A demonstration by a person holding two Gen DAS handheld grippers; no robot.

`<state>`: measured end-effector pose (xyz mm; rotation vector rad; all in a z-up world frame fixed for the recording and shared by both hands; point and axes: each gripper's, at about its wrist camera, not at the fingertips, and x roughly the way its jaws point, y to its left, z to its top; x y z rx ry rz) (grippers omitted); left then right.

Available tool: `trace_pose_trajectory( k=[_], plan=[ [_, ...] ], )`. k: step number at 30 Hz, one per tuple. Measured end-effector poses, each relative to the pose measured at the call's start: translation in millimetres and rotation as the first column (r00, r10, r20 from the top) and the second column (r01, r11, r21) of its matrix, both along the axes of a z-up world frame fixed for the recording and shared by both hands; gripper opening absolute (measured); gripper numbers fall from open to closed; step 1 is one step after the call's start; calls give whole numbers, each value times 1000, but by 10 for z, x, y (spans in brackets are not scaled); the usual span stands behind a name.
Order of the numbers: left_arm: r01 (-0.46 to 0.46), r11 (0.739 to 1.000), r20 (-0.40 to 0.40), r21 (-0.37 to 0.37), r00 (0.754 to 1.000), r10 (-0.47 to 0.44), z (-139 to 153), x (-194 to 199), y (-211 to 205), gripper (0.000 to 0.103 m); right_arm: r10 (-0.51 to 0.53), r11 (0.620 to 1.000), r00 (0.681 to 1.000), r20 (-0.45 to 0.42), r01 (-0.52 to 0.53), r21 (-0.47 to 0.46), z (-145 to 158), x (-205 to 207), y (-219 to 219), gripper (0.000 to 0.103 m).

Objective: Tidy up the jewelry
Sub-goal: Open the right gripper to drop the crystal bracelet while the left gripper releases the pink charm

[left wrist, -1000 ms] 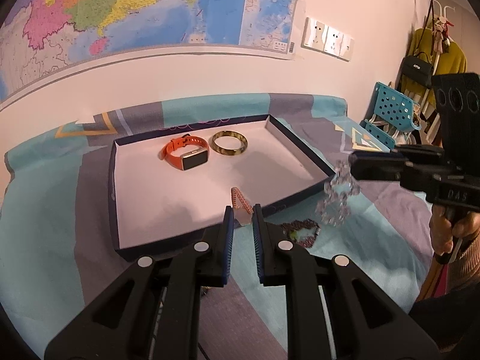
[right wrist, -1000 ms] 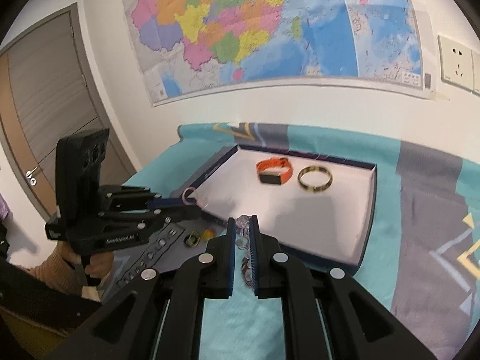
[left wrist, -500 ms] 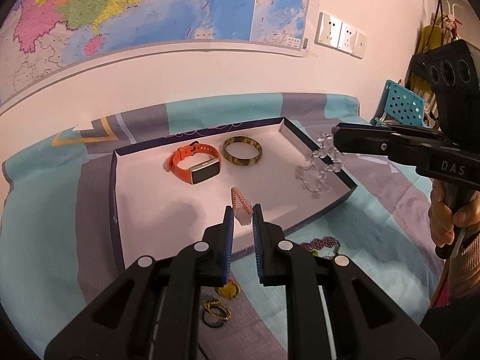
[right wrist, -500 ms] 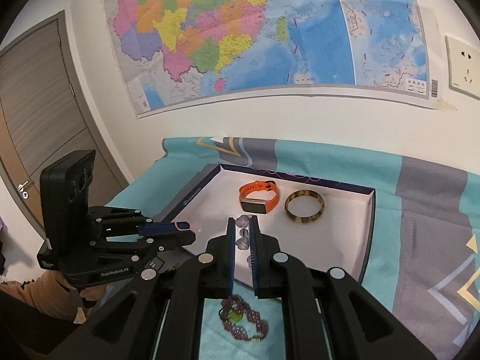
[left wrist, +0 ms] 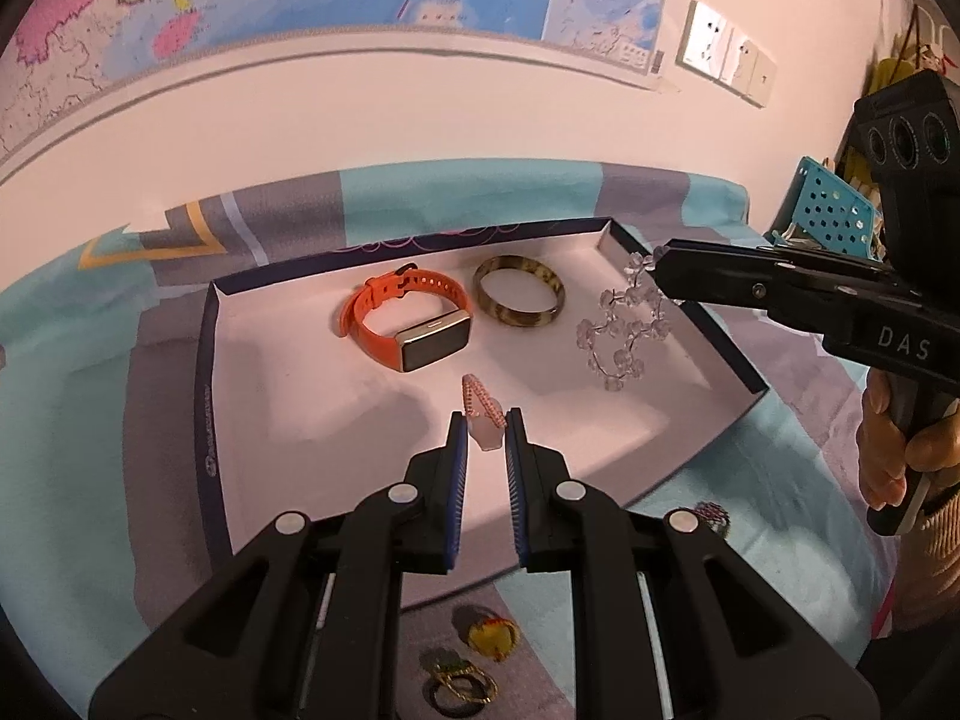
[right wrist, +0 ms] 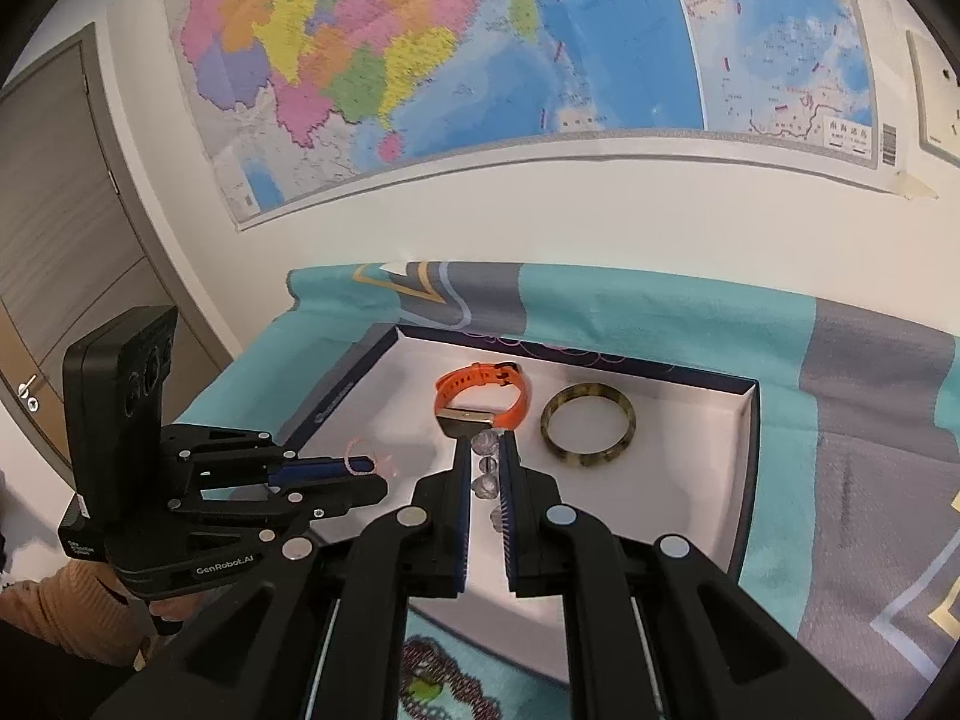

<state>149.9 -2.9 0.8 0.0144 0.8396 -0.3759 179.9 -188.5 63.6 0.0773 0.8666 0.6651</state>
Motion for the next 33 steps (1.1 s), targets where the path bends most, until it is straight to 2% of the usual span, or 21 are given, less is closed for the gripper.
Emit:
trace_pose_trajectory(
  k=[18, 33],
  plan=[
    [-30, 999, -90, 26, 995, 33, -214, 394, -26, 14, -8, 1000, 998, -63, 7, -21, -306, 277, 106, 8],
    [-51, 998, -110, 45, 992, 56, -282, 531, -47, 14, -2, 999, 994, -114, -4, -47, -518, 385, 194, 10]
  ],
)
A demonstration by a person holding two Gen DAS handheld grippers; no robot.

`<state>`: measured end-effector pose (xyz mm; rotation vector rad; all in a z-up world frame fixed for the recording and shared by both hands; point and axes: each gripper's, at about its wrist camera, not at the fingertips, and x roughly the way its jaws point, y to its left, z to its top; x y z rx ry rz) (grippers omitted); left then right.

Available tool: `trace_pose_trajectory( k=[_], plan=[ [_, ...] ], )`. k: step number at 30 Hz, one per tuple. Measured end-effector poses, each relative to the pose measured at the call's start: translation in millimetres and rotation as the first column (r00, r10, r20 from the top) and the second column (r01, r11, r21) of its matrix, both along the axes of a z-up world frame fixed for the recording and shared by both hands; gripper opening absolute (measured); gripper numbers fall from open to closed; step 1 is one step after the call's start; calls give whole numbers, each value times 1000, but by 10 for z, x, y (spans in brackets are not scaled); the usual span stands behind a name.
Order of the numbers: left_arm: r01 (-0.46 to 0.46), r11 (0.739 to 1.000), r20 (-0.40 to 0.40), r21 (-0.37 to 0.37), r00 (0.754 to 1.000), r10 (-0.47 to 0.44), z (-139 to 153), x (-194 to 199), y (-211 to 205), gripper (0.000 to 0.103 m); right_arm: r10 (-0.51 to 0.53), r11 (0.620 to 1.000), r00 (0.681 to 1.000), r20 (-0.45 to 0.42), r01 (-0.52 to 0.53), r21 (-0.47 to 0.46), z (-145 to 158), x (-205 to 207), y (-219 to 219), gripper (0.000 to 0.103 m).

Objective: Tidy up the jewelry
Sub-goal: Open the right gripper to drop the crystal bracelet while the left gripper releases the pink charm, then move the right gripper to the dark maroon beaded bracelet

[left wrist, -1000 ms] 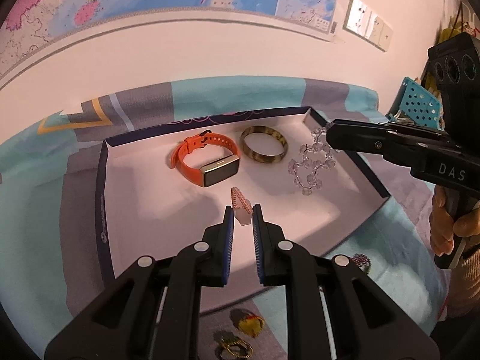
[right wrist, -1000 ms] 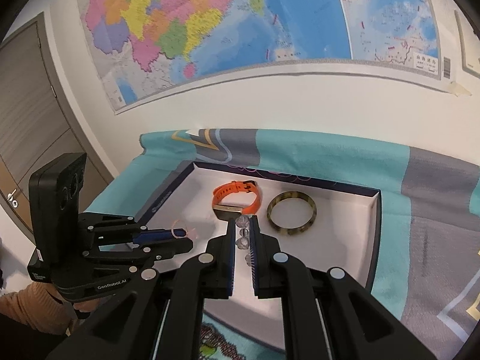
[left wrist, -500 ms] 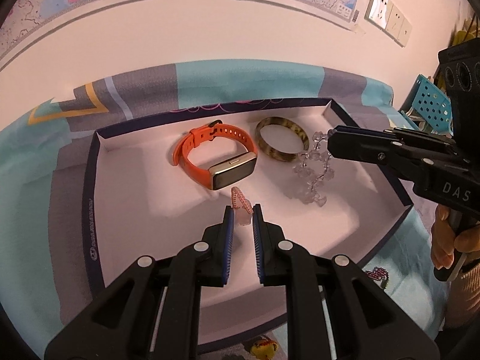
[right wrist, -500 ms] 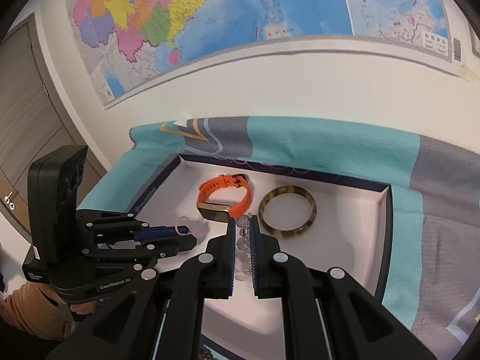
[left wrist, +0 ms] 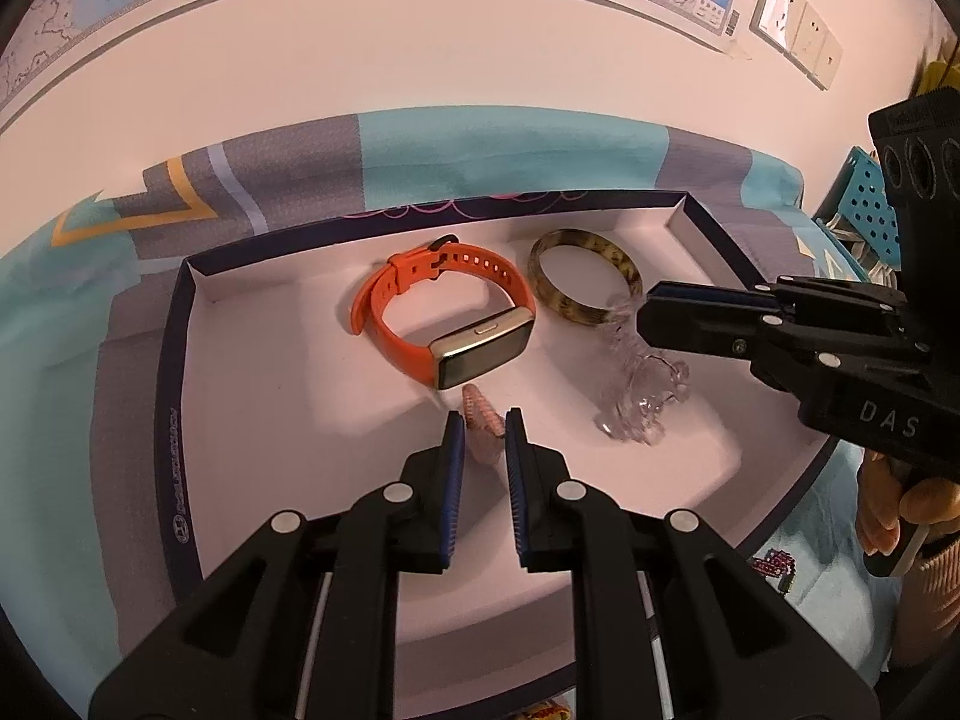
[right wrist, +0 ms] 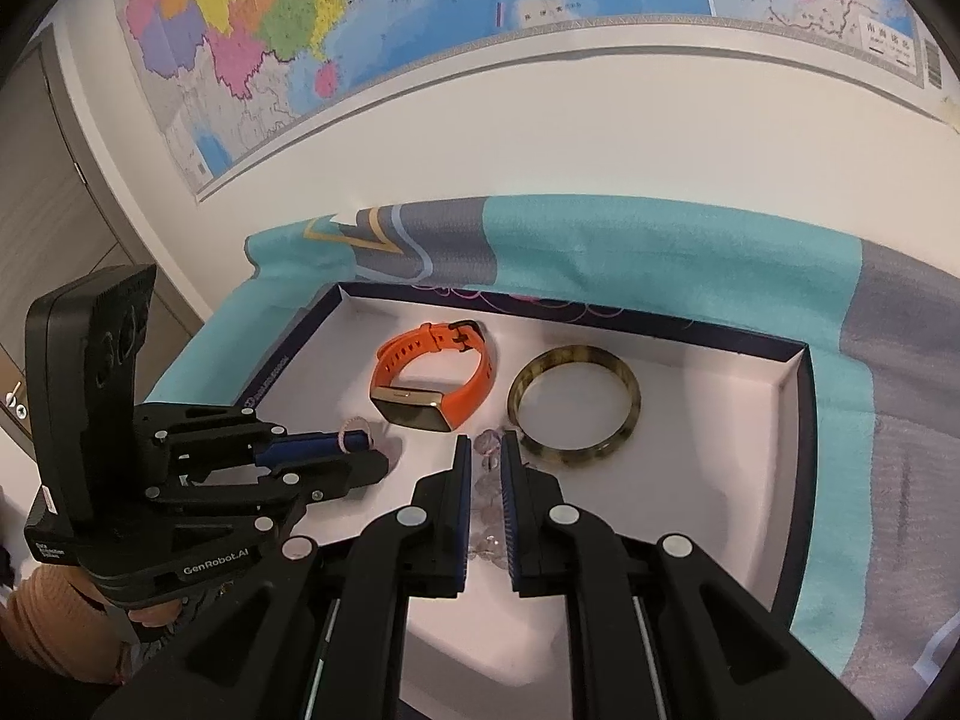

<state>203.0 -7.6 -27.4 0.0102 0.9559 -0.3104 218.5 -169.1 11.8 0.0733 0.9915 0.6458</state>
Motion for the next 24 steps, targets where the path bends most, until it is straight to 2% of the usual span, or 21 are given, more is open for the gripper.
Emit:
trace_pose_trajectory(
  k=[4, 7, 8, 12, 18, 24],
  plan=[
    [-12, 1000, 6, 3, 1000, 12, 1, -2, 26, 15, -15, 1000, 1000, 1, 15, 9, 7, -16, -45, 13],
    [-22, 1000, 29, 13, 999, 22, 39, -35, 51, 23, -19, 1000, 1000, 4, 19, 18, 34, -44, -83, 14],
    [-25, 1000, 38, 14, 999, 25, 61, -54, 61, 29, -19, 1000, 1000, 6, 19, 23, 48, -63, -99, 15],
    [-48, 998, 80, 30, 996, 46, 157, -166, 120, 44, -7, 1000, 999, 34, 6, 26, 151, -215, -140, 25],
    [-82, 996, 164, 41, 984, 74, 345, -471, 241, 44, 34, 999, 996, 80, -36, 26, 311, -633, -251, 35],
    [-62, 998, 215, 1, 975, 60, 473, -893, 375, 51, 100, 995, 991, 87, -99, -13, 267, -1075, -306, 40]
  ],
)
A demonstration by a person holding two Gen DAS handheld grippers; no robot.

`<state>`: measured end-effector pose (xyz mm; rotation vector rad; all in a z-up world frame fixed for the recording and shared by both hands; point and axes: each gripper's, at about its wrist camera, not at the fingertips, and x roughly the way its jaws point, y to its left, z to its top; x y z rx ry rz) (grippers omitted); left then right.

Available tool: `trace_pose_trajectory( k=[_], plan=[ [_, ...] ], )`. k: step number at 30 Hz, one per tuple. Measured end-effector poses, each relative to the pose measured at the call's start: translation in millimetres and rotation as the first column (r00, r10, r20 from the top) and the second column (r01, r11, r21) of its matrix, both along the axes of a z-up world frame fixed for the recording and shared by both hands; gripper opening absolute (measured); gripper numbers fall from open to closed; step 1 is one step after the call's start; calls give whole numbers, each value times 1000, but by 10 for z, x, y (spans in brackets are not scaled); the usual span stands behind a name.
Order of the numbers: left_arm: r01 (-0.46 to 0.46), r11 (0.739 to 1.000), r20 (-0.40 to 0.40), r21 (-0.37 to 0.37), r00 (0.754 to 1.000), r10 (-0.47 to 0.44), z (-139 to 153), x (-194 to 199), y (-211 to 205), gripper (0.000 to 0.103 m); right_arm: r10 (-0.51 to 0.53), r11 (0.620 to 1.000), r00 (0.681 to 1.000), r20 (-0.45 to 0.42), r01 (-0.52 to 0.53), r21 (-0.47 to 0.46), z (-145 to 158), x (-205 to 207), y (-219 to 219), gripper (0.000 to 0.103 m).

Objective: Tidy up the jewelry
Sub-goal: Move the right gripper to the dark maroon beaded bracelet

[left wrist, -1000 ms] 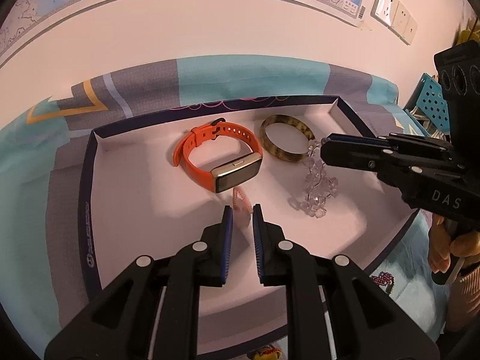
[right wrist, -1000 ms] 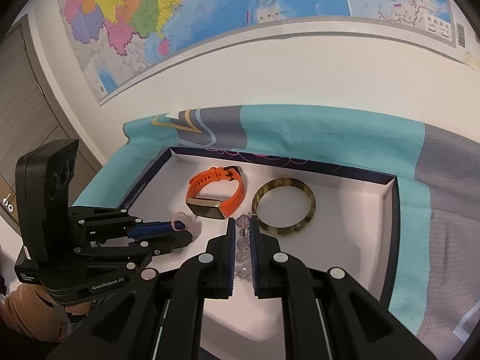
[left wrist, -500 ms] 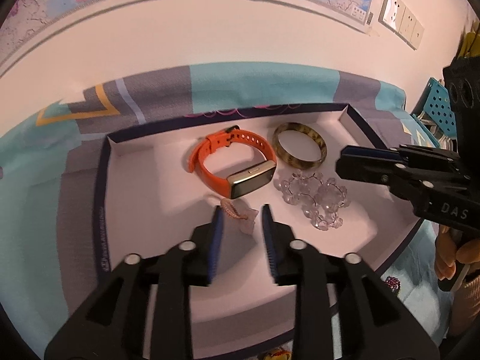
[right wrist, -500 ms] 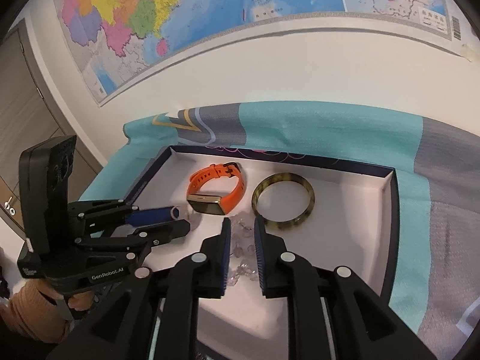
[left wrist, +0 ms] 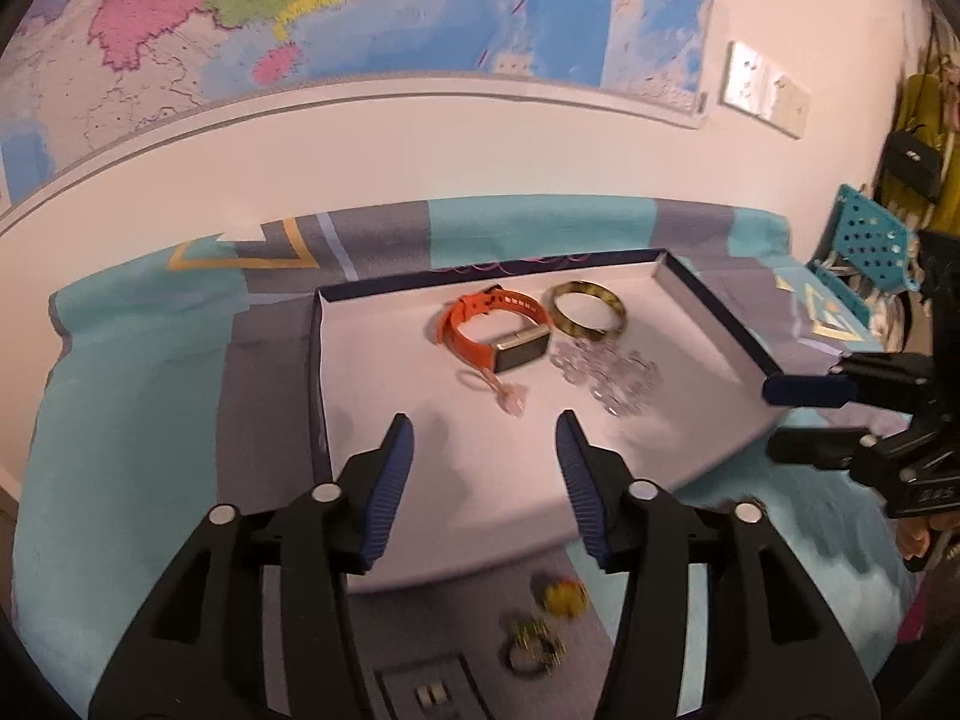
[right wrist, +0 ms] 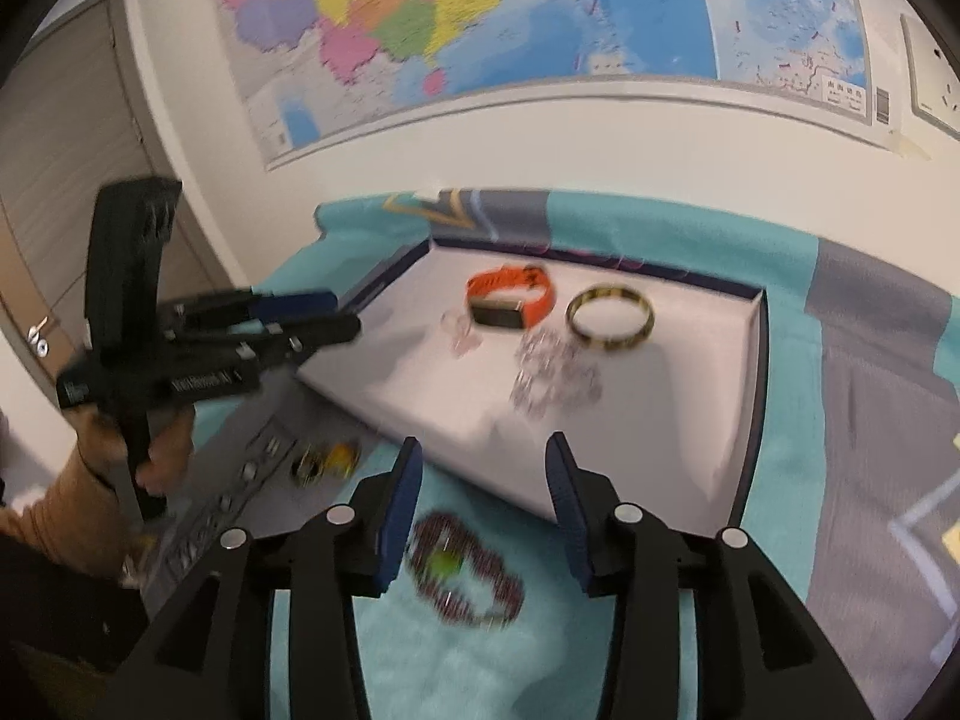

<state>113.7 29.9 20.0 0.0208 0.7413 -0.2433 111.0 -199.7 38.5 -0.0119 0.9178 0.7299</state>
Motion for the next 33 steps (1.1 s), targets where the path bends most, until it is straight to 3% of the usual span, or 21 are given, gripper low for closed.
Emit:
trace_pose_trajectory(
  k=[15, 19, 21, 24, 26, 33],
  plan=[
    [-2, 999, -70, -32, 998, 0, -316, -555, 94, 56, 95, 979, 995, -12, -96, -179, -363, -479, 311, 38],
    [6, 999, -86, -33, 996, -9, -387, -600, 63, 58, 112, 968, 994, 3, -108, -226, -423, -524, 371, 29],
    [6, 999, -89, -35, 996, -9, -410, -613, 54, 58, 122, 965, 992, 8, -117, -234, -418, -543, 383, 16],
    [3, 999, -94, -49, 996, -8, -421, -617, 63, 60, 135, 964, 991, -4, -132, -231, -413, -546, 404, 2],
    [5, 999, -94, -51, 995, -10, -419, -625, 60, 60, 135, 964, 991, -4, -133, -232, -392, -538, 417, 1],
    [15, 998, -89, -55, 996, -20, -402, -661, 65, 60, 87, 991, 996, 8, -86, -108, -149, -412, 269, 1]
  ],
)
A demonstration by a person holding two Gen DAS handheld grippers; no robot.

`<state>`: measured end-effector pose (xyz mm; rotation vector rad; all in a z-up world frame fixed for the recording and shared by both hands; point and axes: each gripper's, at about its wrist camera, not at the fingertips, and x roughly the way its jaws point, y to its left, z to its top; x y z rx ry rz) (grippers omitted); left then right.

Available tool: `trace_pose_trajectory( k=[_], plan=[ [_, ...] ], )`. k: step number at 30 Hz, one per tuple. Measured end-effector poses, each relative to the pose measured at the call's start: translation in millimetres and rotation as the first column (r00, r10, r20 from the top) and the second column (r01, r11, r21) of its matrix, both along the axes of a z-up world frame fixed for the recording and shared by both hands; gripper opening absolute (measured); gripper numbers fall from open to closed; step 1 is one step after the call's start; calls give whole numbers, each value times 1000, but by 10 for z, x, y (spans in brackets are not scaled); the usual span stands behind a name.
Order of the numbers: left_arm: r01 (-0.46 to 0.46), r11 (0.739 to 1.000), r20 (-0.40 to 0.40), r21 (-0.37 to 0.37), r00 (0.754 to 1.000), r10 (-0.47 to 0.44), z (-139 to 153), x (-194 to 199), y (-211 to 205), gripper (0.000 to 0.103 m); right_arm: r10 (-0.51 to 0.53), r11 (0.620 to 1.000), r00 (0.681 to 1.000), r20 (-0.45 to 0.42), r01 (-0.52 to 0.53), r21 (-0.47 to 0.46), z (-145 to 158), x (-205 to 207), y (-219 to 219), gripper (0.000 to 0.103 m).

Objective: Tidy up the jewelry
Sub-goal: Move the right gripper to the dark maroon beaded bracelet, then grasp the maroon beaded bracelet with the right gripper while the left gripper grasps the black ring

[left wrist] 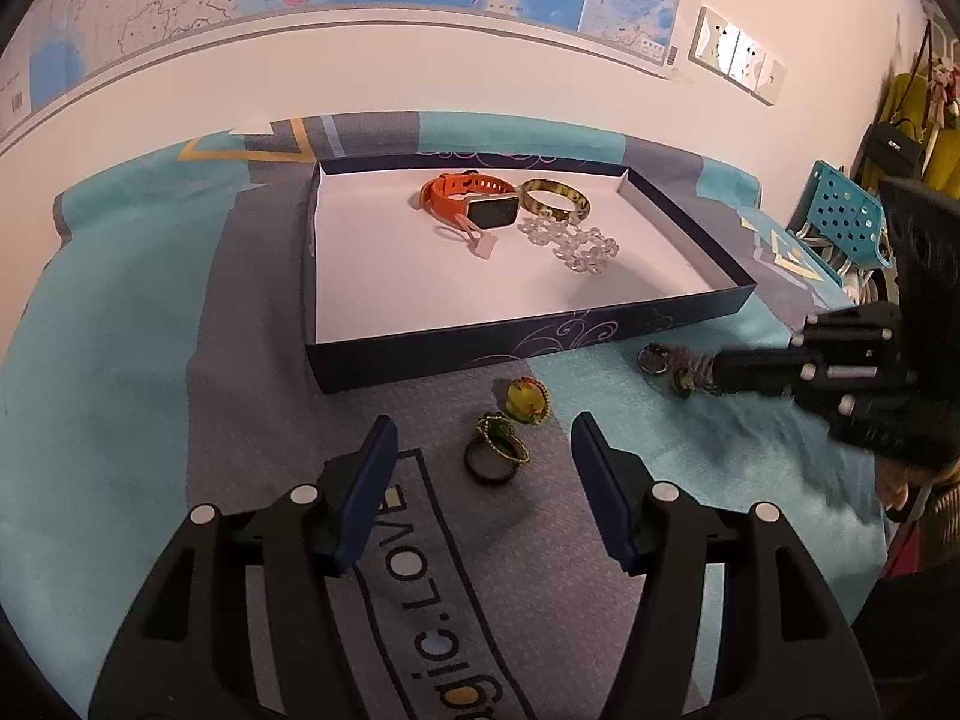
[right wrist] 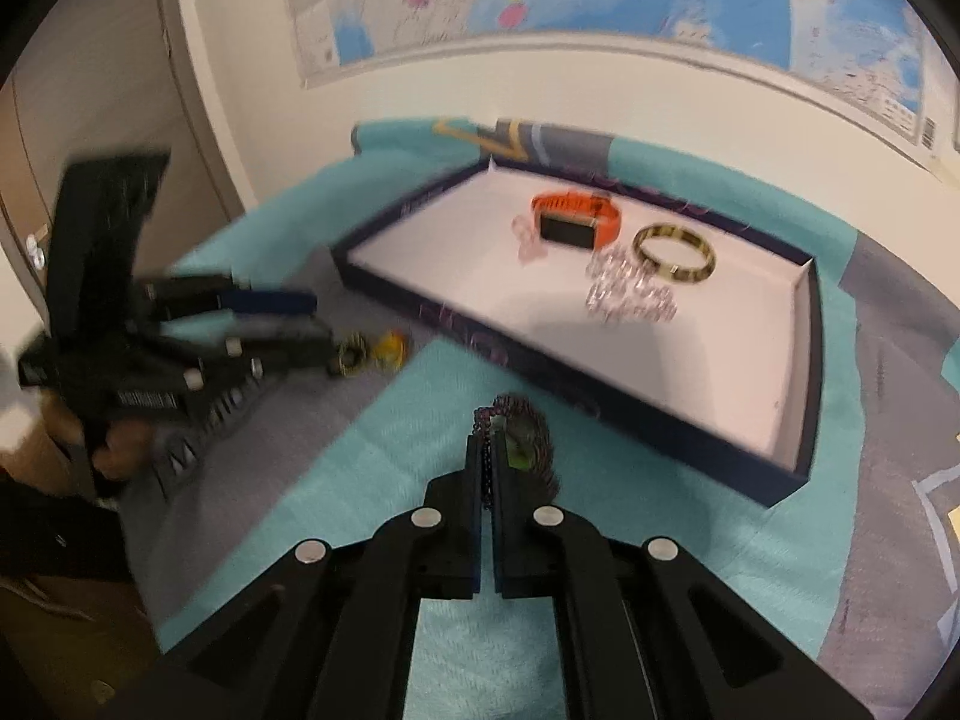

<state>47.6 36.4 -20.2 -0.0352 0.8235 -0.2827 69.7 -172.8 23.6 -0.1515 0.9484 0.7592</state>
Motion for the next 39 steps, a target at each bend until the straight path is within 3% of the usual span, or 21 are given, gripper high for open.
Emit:
trace_pose_trajectory(
  k=[16, 28, 33, 39],
  plan=[
    [37, 999, -18, 35, 999, -37, -58, -50, -60, 58, -112, 989, 994, -11, 112, 94, 137, 130, -351, 1],
    [80, 994, -41, 69, 996, -77, -106, 84, -182, 50, -112, 988, 993, -34, 115, 105, 50, 58, -353, 1],
    [83, 994, -57, 71, 995, -79, -129, 148, -177, 40, -116, 986, 992, -45, 120, 113, 21, 58, -366, 1],
    [100, 991, -60, 88, 994, -95, -145, 96, -202, 39, -112, 987, 992, -60, 119, 113, -21, 59, -365, 1]
  ],
)
